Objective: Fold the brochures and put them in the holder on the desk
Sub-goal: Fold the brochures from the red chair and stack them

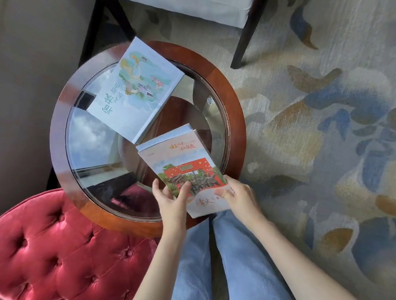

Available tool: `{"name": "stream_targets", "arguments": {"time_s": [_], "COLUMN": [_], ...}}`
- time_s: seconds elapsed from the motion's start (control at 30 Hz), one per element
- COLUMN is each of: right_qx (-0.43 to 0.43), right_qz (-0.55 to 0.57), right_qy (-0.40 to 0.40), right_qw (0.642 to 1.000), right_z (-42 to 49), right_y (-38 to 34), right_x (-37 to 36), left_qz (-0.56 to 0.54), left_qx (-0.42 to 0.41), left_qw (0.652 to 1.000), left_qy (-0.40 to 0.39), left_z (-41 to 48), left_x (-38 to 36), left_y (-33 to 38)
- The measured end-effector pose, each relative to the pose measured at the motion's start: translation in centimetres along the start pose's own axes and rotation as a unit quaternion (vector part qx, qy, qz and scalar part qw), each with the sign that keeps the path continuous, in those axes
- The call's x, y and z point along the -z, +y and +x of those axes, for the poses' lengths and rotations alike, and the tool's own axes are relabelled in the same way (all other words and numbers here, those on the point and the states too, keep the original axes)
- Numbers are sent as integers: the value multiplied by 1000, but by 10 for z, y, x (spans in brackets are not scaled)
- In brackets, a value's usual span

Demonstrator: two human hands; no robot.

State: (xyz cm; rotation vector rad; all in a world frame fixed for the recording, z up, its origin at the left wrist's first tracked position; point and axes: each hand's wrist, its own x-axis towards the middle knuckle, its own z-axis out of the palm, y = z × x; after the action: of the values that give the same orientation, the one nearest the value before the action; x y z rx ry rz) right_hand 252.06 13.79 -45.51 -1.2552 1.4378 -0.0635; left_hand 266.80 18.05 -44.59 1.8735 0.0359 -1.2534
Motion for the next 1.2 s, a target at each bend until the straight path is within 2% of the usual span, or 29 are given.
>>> {"name": "stream_targets", "arguments": {"time_s": [0.07, 0.17, 0.23, 0.3, 0.37, 0.47, 0.63, 0.77, 0.97, 1.07, 1.2], "right_qx": [43, 146, 182, 211, 228, 198, 162, 137, 157, 162, 177], "right_qz": [-16, -54, -55, -44, -13, 44, 44, 49, -25, -89, -139], "right_qy": [42, 142, 190, 218, 212, 170, 132, 110, 158, 191, 183], "right_qw": [998, 978, 963, 952, 950, 964, 977, 983, 975, 964, 957], "right_z": [2, 6, 11, 17, 23, 27, 31, 31, 37, 42, 48], "right_y": [-7, -32, -51, -66, -74, -76, -70, -73, -86, -96, -105], "right_x": [4, 7, 8, 8, 5, 0, -6, -7, 2, 6, 10], "left_qz": [-12, -39, -42, -16, 17, 76, 112, 105, 150, 160, 156], "left_qx": [-73, -159, -215, -281, -324, -319, -321, -275, -295, -280, -271], "left_qw": [997, 986, 976, 960, 946, 944, 940, 955, 943, 947, 949], "left_qy": [-28, -24, -13, -4, -16, -24, -30, -34, -24, -6, -32], "left_z": [2, -2, -4, -3, 0, 5, 9, 11, 18, 21, 22], "left_x": [4, 3, -1, -4, -7, -7, 0, 1, -1, 5, 18], "left_y": [15, 45, 63, 78, 86, 82, 69, 68, 80, 85, 91]}}
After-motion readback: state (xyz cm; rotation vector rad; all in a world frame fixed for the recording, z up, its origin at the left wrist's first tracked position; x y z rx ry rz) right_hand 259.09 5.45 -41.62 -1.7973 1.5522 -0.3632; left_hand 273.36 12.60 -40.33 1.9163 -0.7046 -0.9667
